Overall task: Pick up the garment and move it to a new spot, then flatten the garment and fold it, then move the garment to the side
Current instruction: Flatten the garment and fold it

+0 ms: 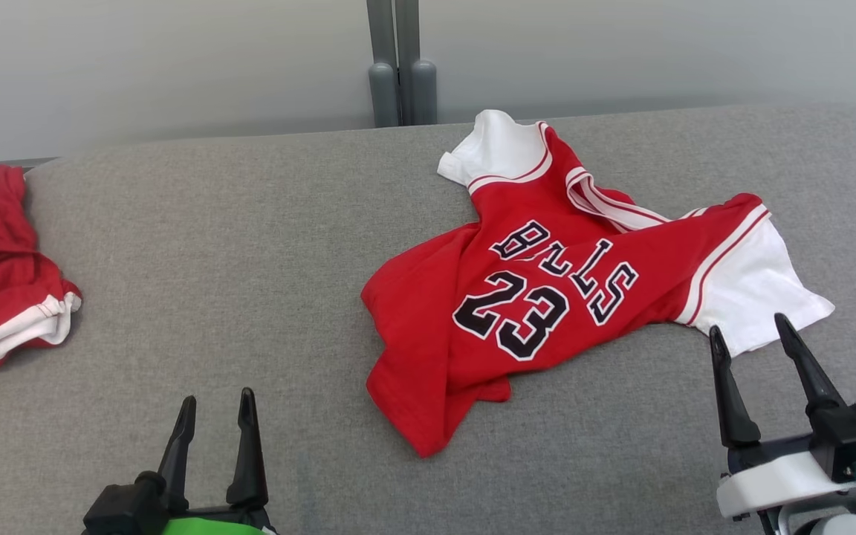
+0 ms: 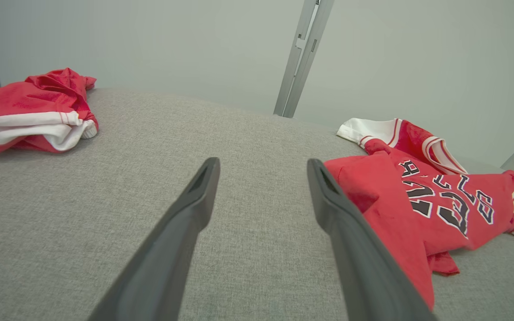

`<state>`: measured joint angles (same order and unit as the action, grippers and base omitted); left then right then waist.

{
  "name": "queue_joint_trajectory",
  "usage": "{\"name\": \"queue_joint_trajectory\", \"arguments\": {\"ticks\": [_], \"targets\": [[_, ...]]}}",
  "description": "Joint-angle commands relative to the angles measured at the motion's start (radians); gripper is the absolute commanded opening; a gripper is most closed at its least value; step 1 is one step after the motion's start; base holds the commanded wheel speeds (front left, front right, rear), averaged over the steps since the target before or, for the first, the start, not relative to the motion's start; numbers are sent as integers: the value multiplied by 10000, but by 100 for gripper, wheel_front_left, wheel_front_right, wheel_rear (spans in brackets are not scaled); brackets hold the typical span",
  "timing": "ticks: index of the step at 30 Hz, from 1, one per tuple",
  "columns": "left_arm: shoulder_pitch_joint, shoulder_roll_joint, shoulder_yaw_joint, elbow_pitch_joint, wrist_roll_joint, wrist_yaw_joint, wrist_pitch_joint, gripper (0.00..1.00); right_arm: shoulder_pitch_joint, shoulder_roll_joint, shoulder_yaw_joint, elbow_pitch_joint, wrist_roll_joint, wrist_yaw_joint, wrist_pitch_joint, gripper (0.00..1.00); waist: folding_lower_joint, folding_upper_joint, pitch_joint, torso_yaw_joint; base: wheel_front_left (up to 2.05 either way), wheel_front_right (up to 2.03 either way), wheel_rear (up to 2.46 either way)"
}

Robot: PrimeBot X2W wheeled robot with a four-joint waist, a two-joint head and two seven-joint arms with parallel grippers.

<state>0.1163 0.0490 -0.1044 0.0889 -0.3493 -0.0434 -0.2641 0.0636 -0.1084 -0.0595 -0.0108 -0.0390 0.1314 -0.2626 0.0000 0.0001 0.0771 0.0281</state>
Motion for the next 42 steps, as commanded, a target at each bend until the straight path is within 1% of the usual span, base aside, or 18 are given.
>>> {"name": "queue_joint_trajectory", "arguments": {"ticks": [1,4,8,15,17,21,23,27,29,33,36,37,38,39,42], "targets": [[124,30,35,-30,154,30,-3,100,107,48,-33,-134,-99,-12,-28,100,0,-1,-9,-6,0,0,0],[218,30,89,-39,182,1,-3,100,504,275,-274,-321,-66,-13,-29,100,0,-1,-68,-11,0,0,0],[322,30,198,-7,190,-45,-3,100,664,442,-543,-171,-11,-12,-30,100,0,-1,-152,-11,0,0,0],[299,29,129,47,92,-91,-3,100,526,513,-492,28,-24,-12,-31,100,0,-1,-135,-63,0,0,0],[120,27,-168,208,-188,-192,-1,100,350,519,-408,3,-28,-12,-31,100,0,-1,-19,-141,0,0,0],[-652,40,-1309,1409,-801,-603,-4,100,101,524,-224,-47,-33,-12,-32,100,0,-1,251,-378,0,0,0],[-1060,46,-1755,2165,-1172,-701,-3,100,-26,516,26,-48,-46,-12,-32,100,0,-1,383,-536,0,0,0],[-1894,40,-2297,3331,-2128,-800,-3,100,-192,510,189,-131,96,-12,-32,100,0,-1,638,-908,0,0,0],[-2198,38,-2508,3668,-2732,-846,-3,100,-222,518,212,-141,104,-12,-32,100,0,-1,729,-1076,0,0,0],[-2617,40,-2894,4073,-3450,-875,-3,100,-291,528,193,-111,83,-12,-32,100,0,-1,862,-1400,0,0,0],[-2834,33,-3470,4079,-4167,-885,-3,100,-305,534,196,-76,89,-12,-32,100,0,-1,918,-1603,0,0,0],[-2937,35,-3527,4001,-4442,-886,-3,69,-292,537,166,-68,100,-12,-32,100,0,-1,927,-1638,0,0,0],[-3043,52,-3458,3984,-4422,-877,-3,38,-277,539,129,-69,116,-12,-32,100,0,-1,933,-1659,0,0,0],[-3166,69,-3393,3890,-4184,-878,-4,0,-265,546,119,-65,123,-12,-32,100,0,-1,937,-1687,0,0,0],[-3158,47,-2940,3067,-4099,-879,-1,0,-203,554,85,-30,161,-12,-32,100,0,-1,926,-1737,0,0,0]]}}
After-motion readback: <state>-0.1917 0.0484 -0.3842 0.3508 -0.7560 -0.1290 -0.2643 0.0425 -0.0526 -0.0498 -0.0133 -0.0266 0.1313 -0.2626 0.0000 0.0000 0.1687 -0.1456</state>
